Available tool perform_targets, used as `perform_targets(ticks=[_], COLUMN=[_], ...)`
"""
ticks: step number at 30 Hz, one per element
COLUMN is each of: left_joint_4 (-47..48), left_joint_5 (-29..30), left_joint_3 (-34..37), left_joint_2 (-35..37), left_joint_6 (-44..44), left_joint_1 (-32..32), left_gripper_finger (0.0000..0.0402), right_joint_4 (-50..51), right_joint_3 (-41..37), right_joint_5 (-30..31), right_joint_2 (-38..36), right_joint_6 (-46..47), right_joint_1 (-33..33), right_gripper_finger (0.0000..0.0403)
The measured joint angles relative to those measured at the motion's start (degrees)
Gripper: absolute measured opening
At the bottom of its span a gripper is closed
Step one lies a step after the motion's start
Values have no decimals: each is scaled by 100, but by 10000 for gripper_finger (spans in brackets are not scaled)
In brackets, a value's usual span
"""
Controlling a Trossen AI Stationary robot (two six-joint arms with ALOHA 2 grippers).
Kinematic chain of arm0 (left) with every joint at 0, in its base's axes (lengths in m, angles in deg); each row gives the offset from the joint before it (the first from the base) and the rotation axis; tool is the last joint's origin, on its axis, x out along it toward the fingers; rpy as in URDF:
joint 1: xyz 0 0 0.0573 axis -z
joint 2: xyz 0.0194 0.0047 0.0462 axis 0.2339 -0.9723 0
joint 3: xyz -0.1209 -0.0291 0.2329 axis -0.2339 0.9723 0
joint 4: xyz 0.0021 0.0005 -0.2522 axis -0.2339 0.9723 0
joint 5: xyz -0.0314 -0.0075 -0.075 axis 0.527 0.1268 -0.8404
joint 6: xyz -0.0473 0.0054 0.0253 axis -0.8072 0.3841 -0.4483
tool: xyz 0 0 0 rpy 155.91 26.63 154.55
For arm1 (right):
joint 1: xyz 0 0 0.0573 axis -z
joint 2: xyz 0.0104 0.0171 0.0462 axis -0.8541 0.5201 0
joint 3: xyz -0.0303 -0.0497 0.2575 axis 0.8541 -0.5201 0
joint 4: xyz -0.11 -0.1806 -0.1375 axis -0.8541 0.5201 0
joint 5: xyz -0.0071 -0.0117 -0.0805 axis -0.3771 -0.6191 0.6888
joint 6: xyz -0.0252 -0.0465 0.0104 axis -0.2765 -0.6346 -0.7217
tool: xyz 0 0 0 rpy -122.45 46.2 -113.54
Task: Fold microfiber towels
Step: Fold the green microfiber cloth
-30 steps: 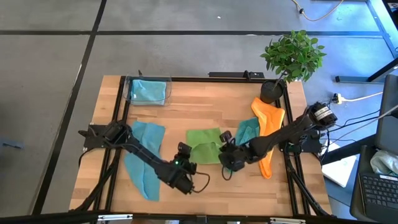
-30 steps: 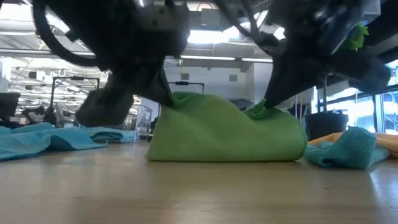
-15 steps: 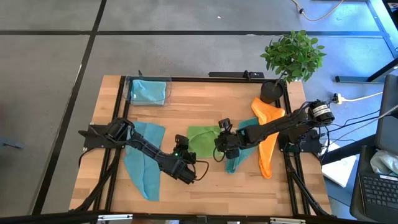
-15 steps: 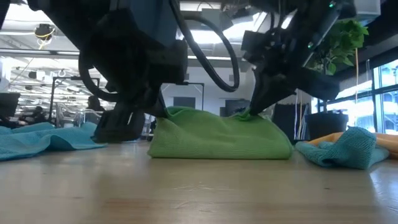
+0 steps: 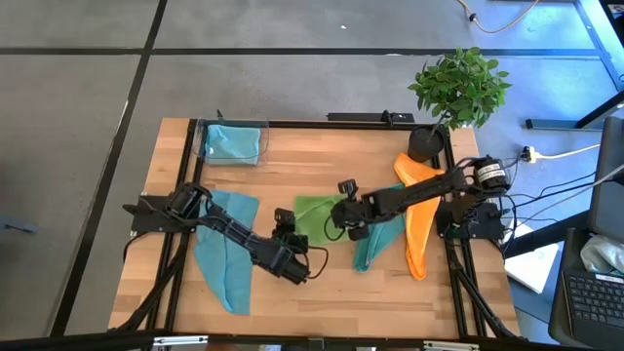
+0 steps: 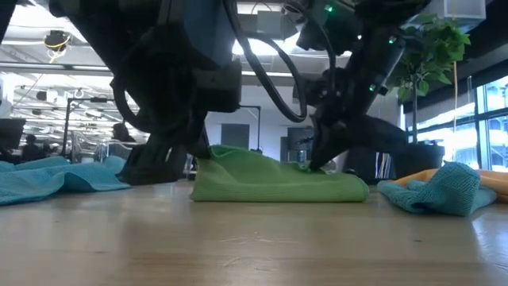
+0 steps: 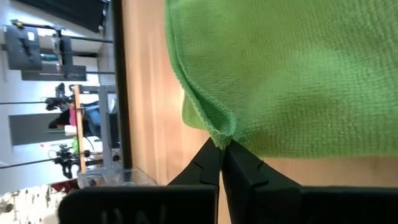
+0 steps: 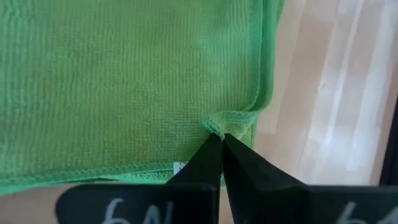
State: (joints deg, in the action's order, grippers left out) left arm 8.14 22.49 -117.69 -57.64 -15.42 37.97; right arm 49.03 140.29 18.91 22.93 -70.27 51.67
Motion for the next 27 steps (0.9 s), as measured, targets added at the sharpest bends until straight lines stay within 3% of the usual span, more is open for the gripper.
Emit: perform_targets(ticks=[13,23,27], left_joint_4=[0,2,2], left_joint_5=[64,-36,-42], left_joint_3=[0,0,0], left_joint_2=[0,0,0], left_joint_6=[-437,-730,-730], left_joint_1=[-425,-544,-542], left_gripper_finger=[5,57,79], right_joint_4=[26,345,373], right_joint_3=[-2,-3,-7], right_joint_5=[3,4,-303], right_joint_2=[0,0,2], right_joint_6=[41,617,619], right_joint_1=[92,444,557], right_gripper_finger=[16,16,16])
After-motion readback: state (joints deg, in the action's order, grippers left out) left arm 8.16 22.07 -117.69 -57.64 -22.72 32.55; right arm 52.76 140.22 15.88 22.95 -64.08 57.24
